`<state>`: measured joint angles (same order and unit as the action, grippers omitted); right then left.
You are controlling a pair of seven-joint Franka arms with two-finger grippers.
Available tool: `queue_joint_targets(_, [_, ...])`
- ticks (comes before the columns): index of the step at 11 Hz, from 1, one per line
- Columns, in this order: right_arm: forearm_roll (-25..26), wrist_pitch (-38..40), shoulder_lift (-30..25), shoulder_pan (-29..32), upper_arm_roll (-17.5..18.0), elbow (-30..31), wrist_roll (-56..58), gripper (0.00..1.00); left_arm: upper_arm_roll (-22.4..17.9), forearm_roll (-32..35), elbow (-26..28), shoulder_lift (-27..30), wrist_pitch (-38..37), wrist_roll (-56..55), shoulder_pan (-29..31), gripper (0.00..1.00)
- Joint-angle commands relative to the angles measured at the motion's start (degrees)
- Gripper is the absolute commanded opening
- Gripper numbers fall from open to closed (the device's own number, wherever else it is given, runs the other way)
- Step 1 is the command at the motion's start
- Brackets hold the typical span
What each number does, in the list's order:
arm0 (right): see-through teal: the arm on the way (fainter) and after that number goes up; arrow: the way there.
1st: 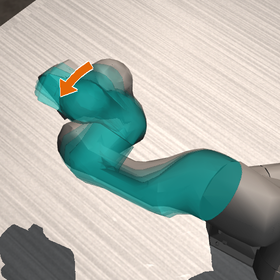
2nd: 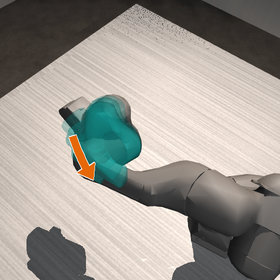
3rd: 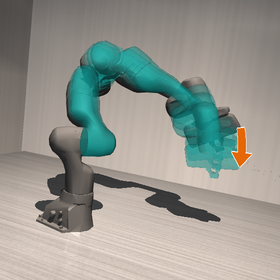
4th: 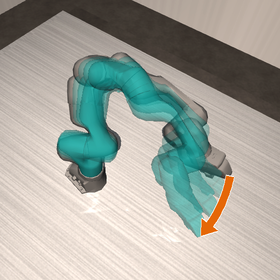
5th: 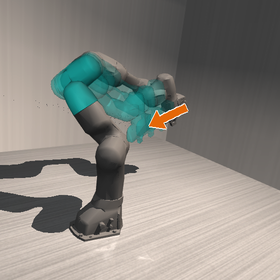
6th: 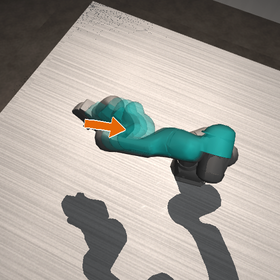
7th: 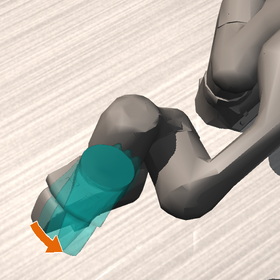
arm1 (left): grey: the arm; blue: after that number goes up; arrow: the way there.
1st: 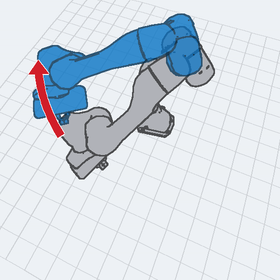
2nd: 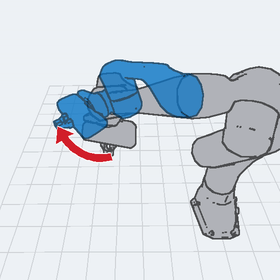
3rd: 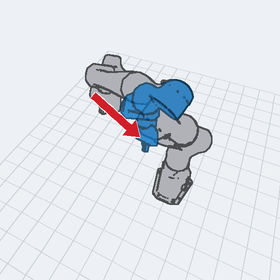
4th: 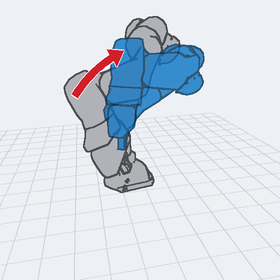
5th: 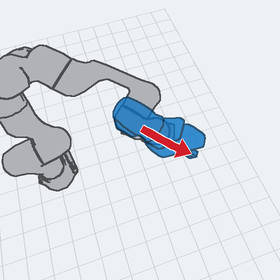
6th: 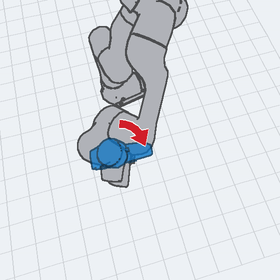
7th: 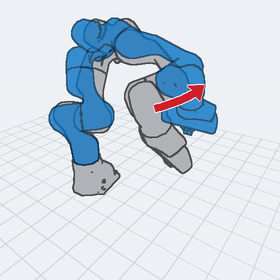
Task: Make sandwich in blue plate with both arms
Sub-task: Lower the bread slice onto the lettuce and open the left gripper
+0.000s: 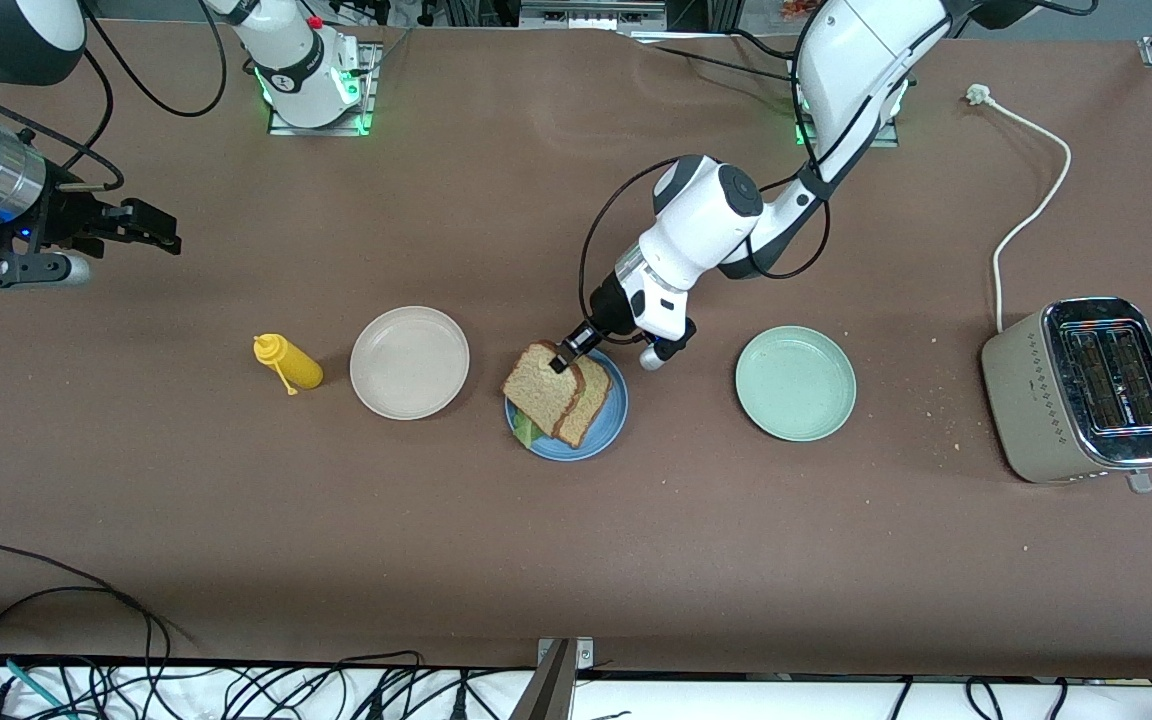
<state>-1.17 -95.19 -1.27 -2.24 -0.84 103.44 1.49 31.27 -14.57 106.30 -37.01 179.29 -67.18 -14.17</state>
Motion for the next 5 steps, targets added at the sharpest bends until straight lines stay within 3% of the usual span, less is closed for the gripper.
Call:
queue_joint_targets(1, [0.64, 1.23, 0.39, 0.74, 0.67, -1.31, 0.18, 1.00, -0.86, 1.47, -1.09, -1.40, 0.63, -0.94, -0.86, 0.00])
queue_joint_targets(5, [0.64, 1.32, 0.39, 0.74, 0.76, -1.31, 0.09, 1.00, -1.04, 1.65, -0.57, -2.01, 0.45, -0.50, -0.77, 0.00])
